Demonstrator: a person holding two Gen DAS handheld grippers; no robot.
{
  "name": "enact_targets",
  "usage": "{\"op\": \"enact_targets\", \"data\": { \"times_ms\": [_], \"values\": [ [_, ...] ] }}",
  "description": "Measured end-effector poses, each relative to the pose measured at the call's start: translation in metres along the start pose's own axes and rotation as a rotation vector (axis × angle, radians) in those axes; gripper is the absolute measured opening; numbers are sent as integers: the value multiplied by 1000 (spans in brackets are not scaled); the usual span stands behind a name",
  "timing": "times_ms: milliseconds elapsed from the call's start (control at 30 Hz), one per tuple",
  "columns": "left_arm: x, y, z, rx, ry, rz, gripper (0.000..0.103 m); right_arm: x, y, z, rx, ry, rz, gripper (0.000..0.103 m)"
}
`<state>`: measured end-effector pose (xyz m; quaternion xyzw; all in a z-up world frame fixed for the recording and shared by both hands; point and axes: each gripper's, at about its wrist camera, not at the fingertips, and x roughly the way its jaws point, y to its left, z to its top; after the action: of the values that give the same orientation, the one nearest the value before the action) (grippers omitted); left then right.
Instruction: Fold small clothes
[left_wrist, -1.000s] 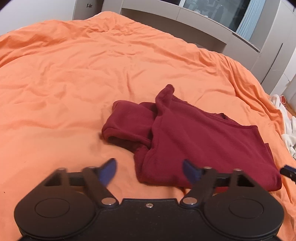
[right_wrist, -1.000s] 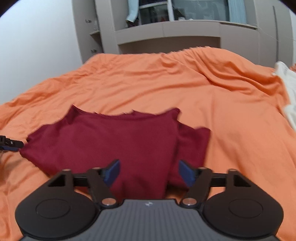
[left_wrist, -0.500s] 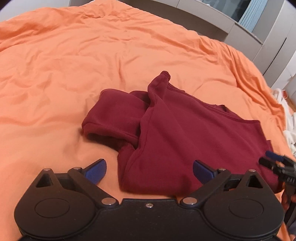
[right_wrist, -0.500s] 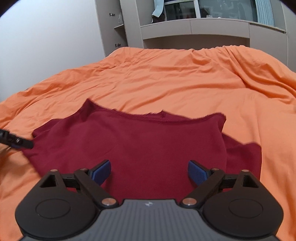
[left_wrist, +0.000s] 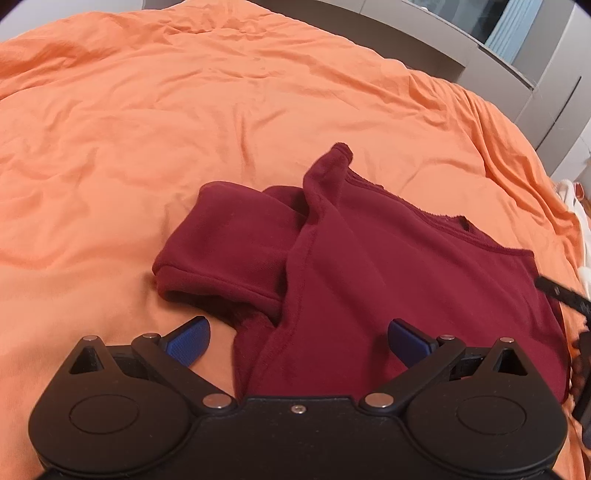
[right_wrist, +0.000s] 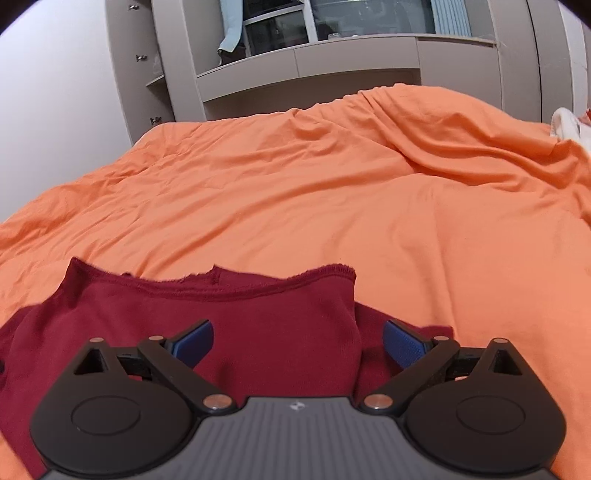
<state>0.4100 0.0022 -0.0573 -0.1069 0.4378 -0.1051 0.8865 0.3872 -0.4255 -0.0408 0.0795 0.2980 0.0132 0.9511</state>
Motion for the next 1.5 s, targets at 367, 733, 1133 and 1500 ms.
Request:
{"op": "enact_targets", "data": {
  "times_ms": [367, 733, 1133, 1500],
  "values": [
    [7, 2, -2, 9, -11, 17, 102, -51, 35, -32, -68, 93, -71, 103],
    [11, -2, -6, 46, -5, 49, 102, -46, 32, -44, -31, 122, -92, 103],
    [14, -4, -6, 51, 1, 58, 102, -44, 31, -44, -26, 131, -94, 103],
    [24, 1, 10, -55, 12, 125, 100, -55, 39, -37, -42, 93, -108, 103]
  ]
}}
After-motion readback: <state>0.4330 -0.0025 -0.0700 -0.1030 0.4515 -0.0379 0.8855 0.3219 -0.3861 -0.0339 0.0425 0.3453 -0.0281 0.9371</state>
